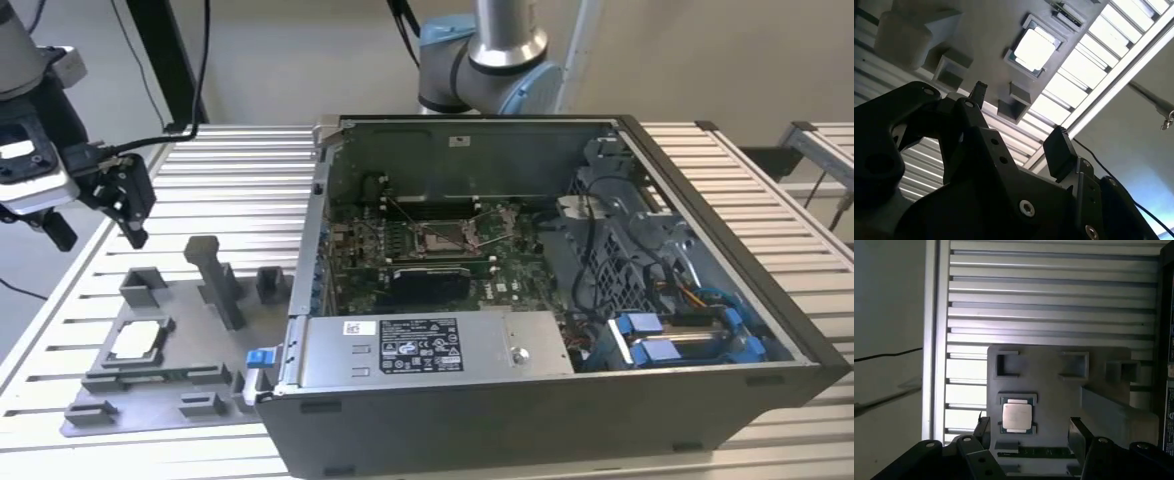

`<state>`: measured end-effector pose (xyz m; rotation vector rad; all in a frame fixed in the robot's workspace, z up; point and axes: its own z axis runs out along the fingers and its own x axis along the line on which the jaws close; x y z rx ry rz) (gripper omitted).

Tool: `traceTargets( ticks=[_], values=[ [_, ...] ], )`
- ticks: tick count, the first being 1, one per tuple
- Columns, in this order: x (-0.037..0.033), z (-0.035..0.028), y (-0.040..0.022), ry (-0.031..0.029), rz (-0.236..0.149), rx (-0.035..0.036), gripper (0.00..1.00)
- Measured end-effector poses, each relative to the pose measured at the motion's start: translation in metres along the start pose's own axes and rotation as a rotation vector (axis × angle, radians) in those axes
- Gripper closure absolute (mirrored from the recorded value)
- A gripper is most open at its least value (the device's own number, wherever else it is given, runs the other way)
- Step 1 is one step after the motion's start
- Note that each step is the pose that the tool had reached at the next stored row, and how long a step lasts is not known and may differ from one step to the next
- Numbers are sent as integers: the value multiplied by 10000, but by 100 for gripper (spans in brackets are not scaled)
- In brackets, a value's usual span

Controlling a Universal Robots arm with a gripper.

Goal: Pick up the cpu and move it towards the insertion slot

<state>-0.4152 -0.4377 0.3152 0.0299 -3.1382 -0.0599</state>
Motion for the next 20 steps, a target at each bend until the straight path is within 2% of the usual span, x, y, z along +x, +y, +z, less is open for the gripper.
traceTargets(
  ticks=[20],
  values=[
    [35,363,-13,0,0,6,0]
  ],
)
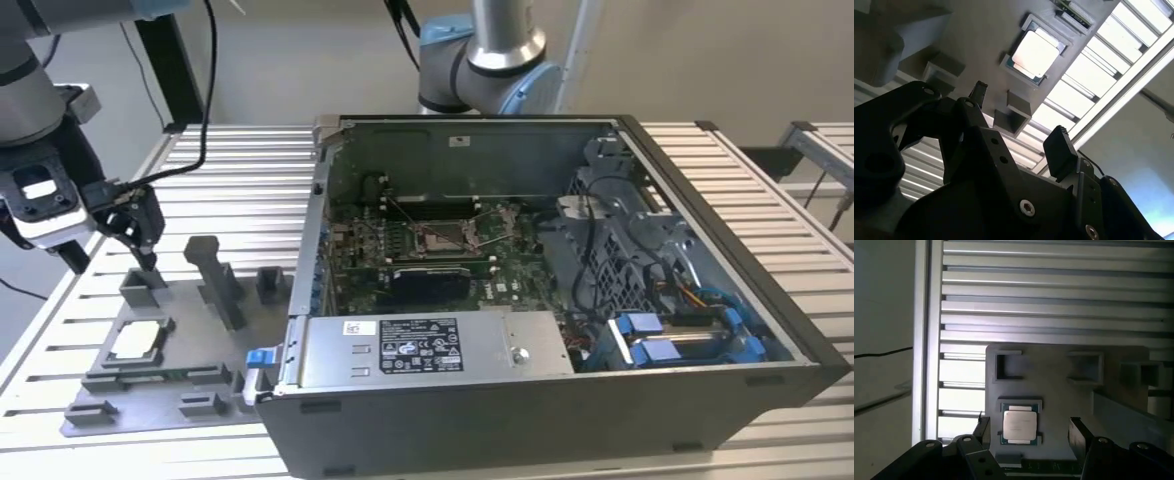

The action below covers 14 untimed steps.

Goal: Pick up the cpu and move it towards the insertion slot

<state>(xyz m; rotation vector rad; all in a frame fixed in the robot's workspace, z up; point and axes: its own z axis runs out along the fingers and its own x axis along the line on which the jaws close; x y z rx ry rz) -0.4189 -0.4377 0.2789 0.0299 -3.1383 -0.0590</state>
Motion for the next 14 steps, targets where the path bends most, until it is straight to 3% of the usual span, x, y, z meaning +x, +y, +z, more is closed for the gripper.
traceTargets(
  ticks=[11,14],
  values=[
    [22,172,-6,1,0,2,0],
    [27,187,-7,3,0,4,0]
  ],
)
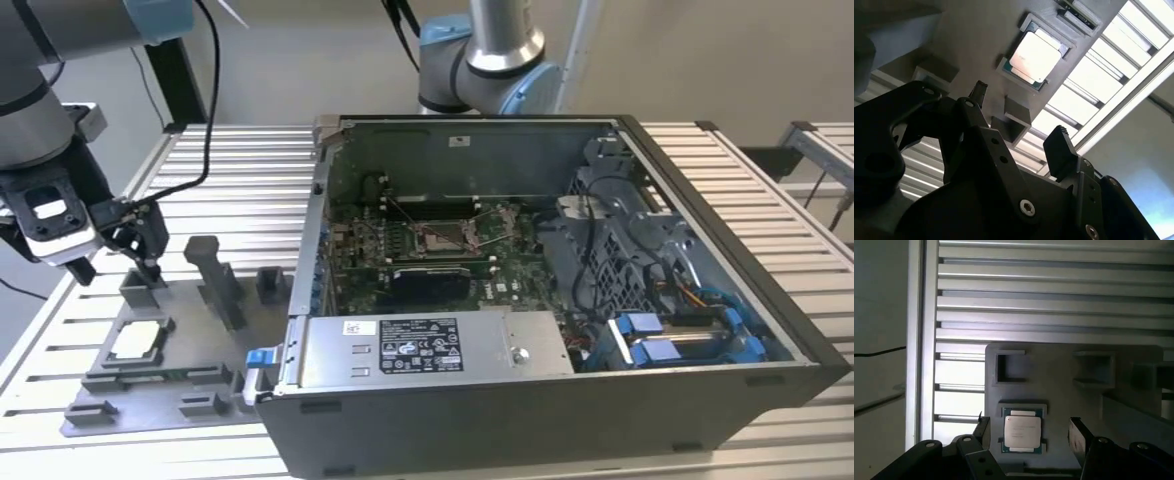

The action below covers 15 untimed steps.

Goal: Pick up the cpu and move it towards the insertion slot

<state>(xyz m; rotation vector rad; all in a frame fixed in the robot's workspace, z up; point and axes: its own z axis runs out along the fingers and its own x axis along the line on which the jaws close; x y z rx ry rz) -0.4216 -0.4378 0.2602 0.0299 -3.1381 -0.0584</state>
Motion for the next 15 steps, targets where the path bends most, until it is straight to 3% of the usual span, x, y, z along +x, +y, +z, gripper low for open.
traceTargets(
  ticks=[7,15],
  values=[
    [5,20,0,-4,0,-2,0],
    [47,116,-3,-2,0,-1,0]
  ],
)
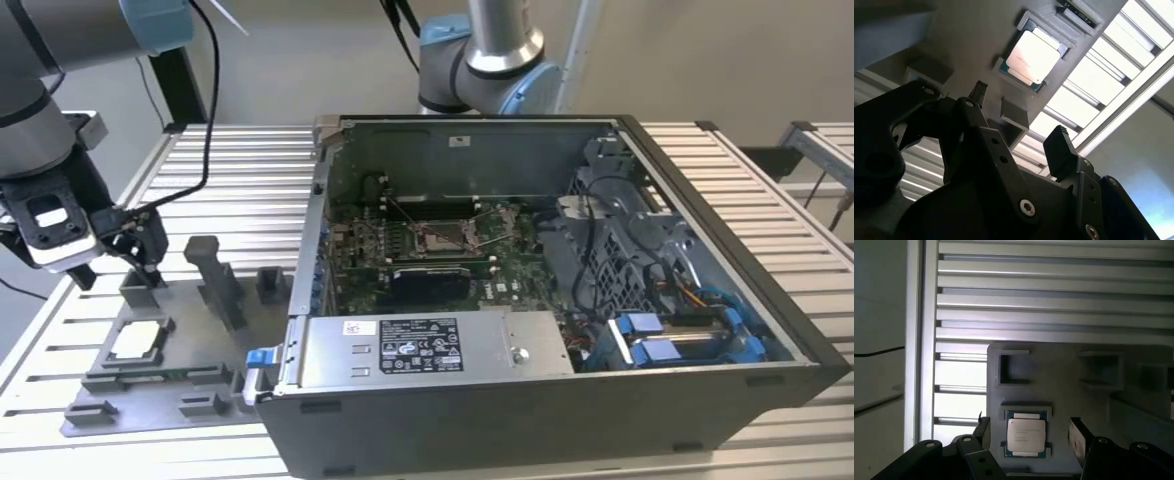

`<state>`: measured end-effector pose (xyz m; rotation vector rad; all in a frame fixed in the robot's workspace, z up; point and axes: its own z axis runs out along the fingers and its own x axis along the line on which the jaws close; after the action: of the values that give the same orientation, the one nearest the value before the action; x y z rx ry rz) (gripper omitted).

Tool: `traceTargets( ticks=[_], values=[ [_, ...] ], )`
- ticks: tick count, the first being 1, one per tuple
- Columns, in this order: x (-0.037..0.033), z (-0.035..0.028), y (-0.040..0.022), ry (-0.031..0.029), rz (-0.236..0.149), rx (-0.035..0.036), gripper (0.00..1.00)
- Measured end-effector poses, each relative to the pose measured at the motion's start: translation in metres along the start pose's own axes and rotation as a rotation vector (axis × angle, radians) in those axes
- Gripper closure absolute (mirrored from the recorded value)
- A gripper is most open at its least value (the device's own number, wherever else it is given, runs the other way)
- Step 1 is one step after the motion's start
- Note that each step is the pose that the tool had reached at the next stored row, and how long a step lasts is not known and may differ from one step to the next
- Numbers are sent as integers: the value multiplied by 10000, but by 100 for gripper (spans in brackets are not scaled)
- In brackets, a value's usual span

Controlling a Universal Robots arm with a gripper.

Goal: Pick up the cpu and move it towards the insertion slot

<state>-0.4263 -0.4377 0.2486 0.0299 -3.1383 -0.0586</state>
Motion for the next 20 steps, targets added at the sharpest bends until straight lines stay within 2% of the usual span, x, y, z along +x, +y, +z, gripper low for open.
traceTargets(
  ticks=[7,13,20],
  values=[
    [24,74,-3,-1,-1,0,0],
    [25,78,-2,0,0,0,0],
    [41,126,-4,0,0,0,0]
  ],
)
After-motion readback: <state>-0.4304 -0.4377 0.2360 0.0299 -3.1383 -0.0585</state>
